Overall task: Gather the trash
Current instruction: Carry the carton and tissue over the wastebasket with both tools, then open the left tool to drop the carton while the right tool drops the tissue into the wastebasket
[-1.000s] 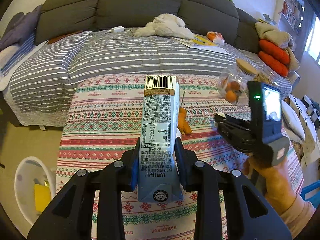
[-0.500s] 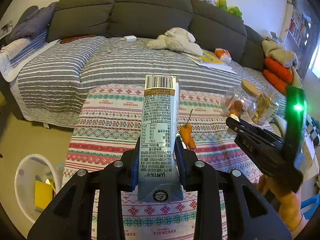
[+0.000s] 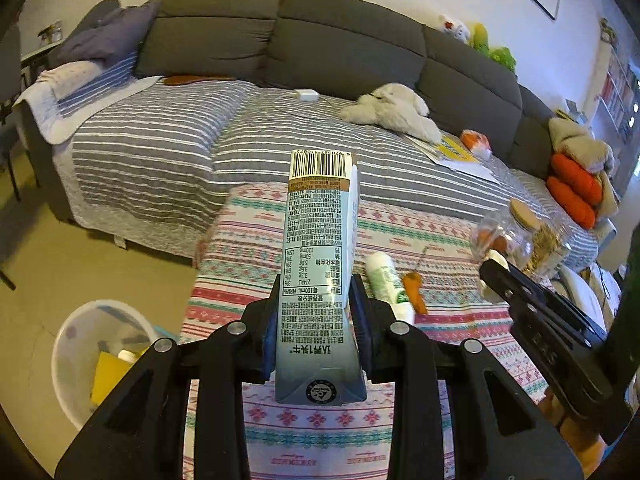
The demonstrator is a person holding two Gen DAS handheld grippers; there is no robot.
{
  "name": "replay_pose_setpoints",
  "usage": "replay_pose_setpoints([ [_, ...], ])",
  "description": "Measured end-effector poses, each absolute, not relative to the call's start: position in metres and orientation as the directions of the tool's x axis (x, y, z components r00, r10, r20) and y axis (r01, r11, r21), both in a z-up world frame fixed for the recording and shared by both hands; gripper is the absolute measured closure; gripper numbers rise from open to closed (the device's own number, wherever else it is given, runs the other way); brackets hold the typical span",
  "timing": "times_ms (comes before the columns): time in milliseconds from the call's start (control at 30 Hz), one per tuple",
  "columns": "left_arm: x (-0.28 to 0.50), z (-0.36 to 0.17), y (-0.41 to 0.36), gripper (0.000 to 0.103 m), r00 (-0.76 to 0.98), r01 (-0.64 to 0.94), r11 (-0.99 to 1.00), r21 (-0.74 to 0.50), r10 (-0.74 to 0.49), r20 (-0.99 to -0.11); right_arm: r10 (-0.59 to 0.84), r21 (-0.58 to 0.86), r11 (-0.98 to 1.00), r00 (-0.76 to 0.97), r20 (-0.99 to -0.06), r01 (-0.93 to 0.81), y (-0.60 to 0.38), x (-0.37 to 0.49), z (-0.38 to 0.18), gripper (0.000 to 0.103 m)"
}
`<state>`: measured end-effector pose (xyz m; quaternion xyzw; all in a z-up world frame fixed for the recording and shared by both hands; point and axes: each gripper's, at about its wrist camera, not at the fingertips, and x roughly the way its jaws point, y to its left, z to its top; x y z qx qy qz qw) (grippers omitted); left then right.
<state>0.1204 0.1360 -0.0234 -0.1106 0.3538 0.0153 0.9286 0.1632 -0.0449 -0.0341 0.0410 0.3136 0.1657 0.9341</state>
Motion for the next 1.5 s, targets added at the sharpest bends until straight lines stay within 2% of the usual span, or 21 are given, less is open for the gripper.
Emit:
replay_pose_setpoints([
  [733,0.077,-0.032,0.265,0.073,0.676,-0.392,0.900,-0.190,0.142,-0.723,0.513,0.233,0.850,0.640,-0.573,-0.473,0.053,0.131,-0.043,0.083],
  [1033,0.062,-0.037,0.310,0.072,0.629,-0.468,0.860,-0.206,0.160,-0.761,0.570,0.228,0.799,0.579,-0.583,-0.557,0.104,0.114,-0.050,0.082],
  [1067,0.062,-0.039,0.314,0.067,0.616,-0.476,0.856,-0.203,0.160,-0.771,0.572,0.222,0.795,0.575,-0.585,-0.565,0.108,0.112,-0.050,0.082],
  [1100,0.061,-0.040,0.317,0.057,0.608,-0.489,0.848,-0.202,0.165,-0.777,0.574,0.213,0.789,0.569,-0.589,-0.576,0.115,0.110,-0.051,0.083],
  [1267,0.050,-0.030,0.331,0.042,0.611,-0.530,0.828,-0.184,0.222,-0.760,0.581,0.183,0.767,0.544,-0.605,-0.615,0.143,0.098,-0.055,0.082],
  [1500,0.027,-0.018,0.361,0.040,0.612,-0.605,0.767,-0.214,0.276,-0.741,0.604,0.202,0.738,0.496,-0.624,-0.644,0.179,0.095,-0.064,0.082],
])
